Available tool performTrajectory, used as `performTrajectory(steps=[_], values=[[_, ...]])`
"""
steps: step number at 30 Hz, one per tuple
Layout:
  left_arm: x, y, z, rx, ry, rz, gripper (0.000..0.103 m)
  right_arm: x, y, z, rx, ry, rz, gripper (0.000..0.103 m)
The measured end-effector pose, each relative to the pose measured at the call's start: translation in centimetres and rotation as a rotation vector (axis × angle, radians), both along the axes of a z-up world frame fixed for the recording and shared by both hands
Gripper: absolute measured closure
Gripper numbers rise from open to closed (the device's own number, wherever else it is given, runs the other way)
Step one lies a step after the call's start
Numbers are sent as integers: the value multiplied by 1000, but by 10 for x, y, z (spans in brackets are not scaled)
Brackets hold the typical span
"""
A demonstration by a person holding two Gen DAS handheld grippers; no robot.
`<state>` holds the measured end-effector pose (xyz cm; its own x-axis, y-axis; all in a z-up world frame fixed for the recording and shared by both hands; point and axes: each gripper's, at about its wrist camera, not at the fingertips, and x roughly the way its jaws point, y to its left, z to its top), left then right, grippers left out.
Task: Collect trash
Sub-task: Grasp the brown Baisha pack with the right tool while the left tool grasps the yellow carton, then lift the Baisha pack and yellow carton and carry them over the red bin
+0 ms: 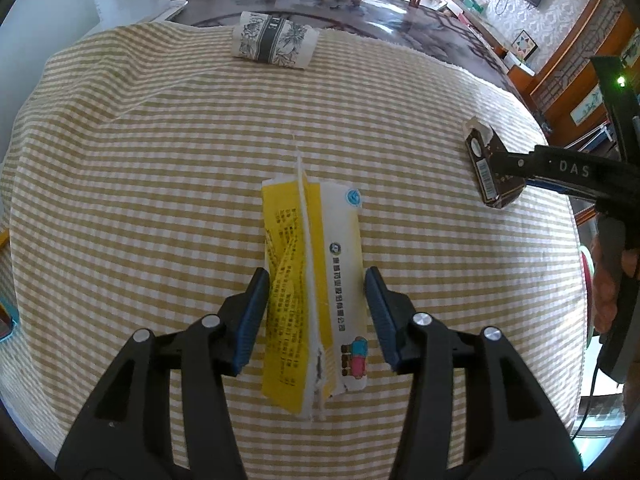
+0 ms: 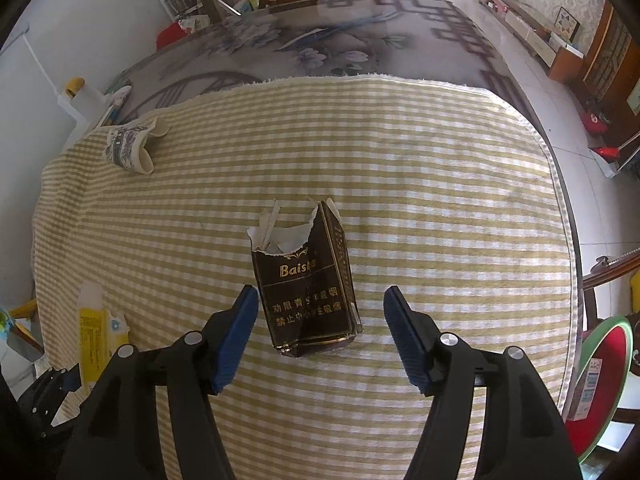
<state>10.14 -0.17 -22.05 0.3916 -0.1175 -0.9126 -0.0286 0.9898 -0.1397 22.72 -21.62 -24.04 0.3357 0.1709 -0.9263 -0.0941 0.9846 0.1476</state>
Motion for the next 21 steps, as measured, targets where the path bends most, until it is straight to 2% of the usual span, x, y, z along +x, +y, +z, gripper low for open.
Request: performTrajectory(steps=[3,7,11,12,14,15,21], values=[[2,2,-1,-19,5,7,56,2,0,-1,-5,4,2,40],[5,6,-7,-35,25,36,55,6,2,-6,-13,14,-9,33],[2,5,-5,-32,17,38,58,6,11,-12,-27,10,0,33],[1,5,-4,-31,15,35,59,6,14,-14,-34,13,8,35],[-1,5,-3,-40,17,36,60,4,18,-16,-50,21,23,56],[-3,6,-1,-43,12,39,61,3,19,-15,-65,6,26,55],[-10,7,14,-59,-24,46,61,-9,15,0,11,-23,19,55]])
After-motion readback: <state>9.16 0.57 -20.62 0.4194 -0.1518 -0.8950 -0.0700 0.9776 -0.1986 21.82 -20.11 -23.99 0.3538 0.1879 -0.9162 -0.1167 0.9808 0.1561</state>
